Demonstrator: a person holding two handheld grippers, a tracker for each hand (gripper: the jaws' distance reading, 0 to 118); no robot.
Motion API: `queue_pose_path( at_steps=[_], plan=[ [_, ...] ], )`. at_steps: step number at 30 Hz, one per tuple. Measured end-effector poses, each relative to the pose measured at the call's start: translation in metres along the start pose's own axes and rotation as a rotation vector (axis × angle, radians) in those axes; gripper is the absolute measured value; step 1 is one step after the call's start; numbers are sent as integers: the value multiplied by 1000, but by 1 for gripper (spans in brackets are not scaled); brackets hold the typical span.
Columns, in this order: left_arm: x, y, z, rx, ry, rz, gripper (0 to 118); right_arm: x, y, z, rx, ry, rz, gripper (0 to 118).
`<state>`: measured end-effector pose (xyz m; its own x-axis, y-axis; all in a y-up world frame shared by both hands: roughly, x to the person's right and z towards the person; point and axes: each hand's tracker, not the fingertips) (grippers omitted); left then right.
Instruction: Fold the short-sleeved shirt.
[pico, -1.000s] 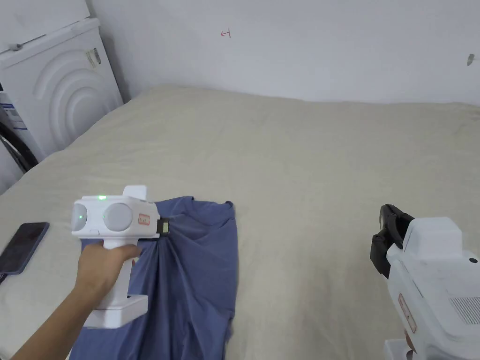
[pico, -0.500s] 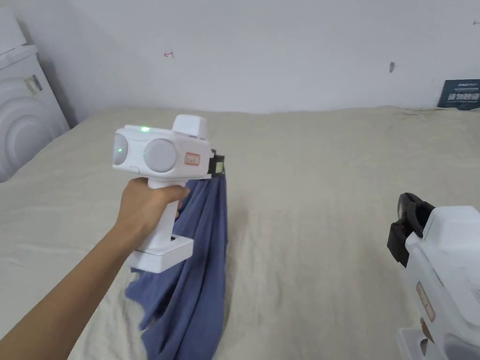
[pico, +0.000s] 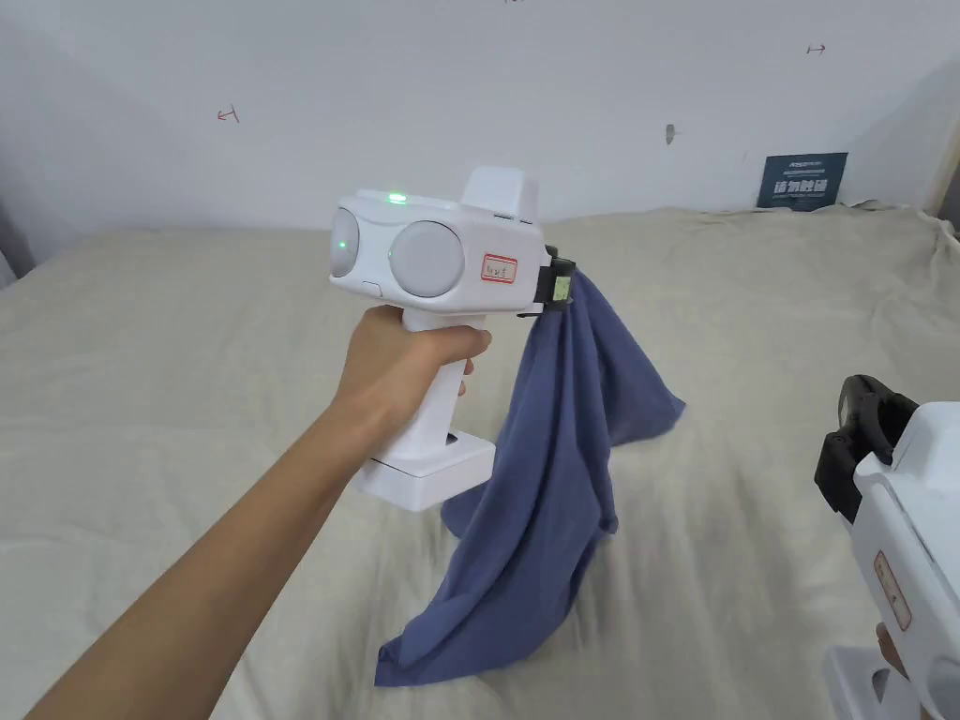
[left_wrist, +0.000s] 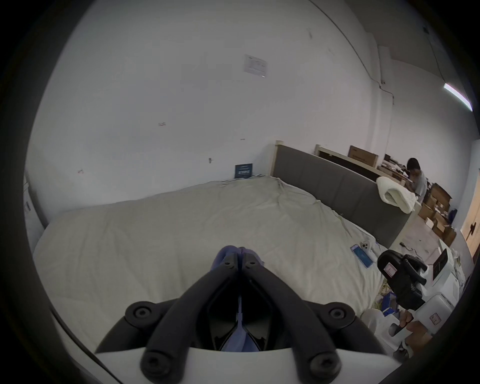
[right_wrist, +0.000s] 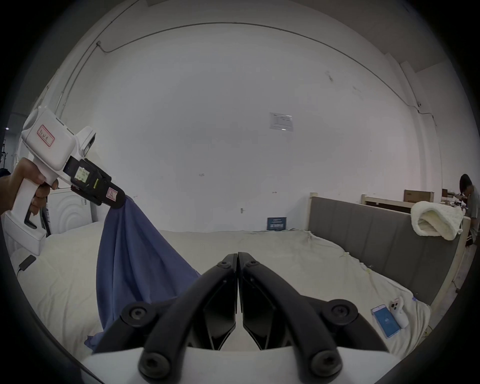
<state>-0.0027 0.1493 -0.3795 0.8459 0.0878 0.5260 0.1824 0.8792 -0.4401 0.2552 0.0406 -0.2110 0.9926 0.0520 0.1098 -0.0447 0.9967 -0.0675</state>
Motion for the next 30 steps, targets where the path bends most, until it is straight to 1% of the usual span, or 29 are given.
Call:
queue_pose_path(
  at_steps=[2,5,9,13,17,23,27,30],
  plan=[
    [6,-2,-9,-11,-77,23,0,7,0,2,2,-19,4,1],
    [19,-16,-30,-48,-86,-3,0,15,-3,2,-4,-40,1,1],
    [20,-49,-71,-176,-106,-14,0,21,-8,1,-21,-54,1,1],
    [15,-95,-107,-332,-77,1,0,24,-15,-1,-42,-53,10,0],
    [12,-143,-130,-464,-65,11,0,26,-24,-5,-65,-55,5,1],
    [16,-203,-161,-638,-37,-25,0,28,-32,-9,-90,-53,5,1],
    [20,-224,-173,-672,-13,-30,0,30,-36,-10,-102,-55,6,1],
    [20,-226,-173,-675,-4,-15,0,30,-38,-9,-108,-57,7,1]
  ],
)
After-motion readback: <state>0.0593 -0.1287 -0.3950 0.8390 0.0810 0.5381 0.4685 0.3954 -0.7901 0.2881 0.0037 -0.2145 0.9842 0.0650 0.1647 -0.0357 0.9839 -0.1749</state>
